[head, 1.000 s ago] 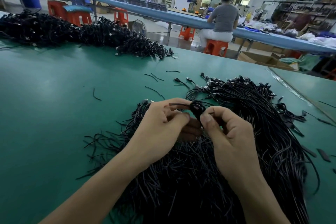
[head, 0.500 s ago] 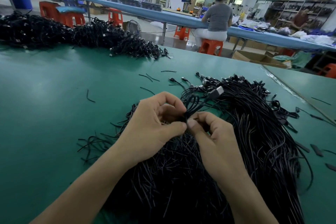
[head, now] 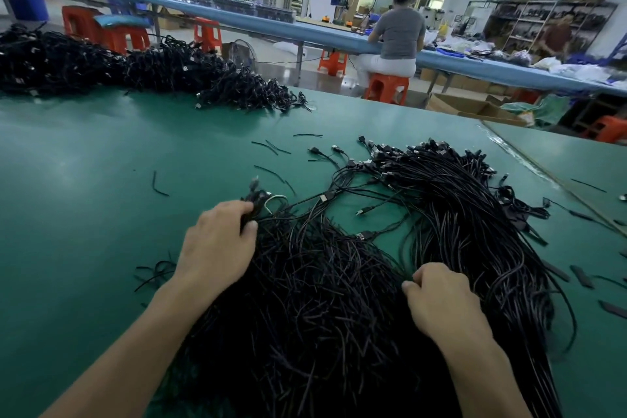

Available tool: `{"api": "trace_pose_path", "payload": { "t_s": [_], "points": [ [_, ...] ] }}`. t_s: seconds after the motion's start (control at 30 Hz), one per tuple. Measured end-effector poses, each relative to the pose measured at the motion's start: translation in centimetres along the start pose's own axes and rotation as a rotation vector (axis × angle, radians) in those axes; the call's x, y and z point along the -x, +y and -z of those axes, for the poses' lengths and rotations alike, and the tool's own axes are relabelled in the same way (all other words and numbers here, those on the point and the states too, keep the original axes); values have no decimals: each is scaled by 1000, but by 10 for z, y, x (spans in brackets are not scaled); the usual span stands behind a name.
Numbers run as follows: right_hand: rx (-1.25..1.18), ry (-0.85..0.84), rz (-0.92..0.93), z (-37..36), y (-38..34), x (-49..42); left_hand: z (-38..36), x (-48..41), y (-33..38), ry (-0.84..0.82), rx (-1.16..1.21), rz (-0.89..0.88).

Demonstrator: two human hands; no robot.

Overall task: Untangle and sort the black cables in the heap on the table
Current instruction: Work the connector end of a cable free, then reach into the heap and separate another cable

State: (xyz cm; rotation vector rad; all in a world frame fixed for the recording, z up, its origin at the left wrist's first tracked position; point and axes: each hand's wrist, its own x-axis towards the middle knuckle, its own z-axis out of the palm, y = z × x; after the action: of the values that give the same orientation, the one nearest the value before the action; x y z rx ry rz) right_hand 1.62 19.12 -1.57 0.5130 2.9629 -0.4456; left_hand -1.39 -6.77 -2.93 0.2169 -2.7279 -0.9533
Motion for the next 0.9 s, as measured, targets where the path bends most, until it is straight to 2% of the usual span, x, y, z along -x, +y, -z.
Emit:
{"api": "trace_pose_path", "payload": {
  "t_s": [0.03,0.1,0.17,0.4,0.6,0.77,0.9],
  "points": [
    [-6,7,-15,-1,0,1,-1,0,-1,-86,-32,44],
    [-4,18,-31,0,-1,3,1,0,0,-153,-25,104],
    [10,18,-38,1,-2,5,3,0,3,-134,-33,109],
    [22,25,-29,3,-3,5,3,3,8,-184,-287,85],
    [-20,40,-26,-1,0,2,2,6,10,-143,-291,48],
    [-74,-34,-28,-8,7,-11,1,8,14,-142,-200,13],
    [-117,-17,-12,-7,8,-12,2,11,18,-107,-145,-21]
  ]
}}
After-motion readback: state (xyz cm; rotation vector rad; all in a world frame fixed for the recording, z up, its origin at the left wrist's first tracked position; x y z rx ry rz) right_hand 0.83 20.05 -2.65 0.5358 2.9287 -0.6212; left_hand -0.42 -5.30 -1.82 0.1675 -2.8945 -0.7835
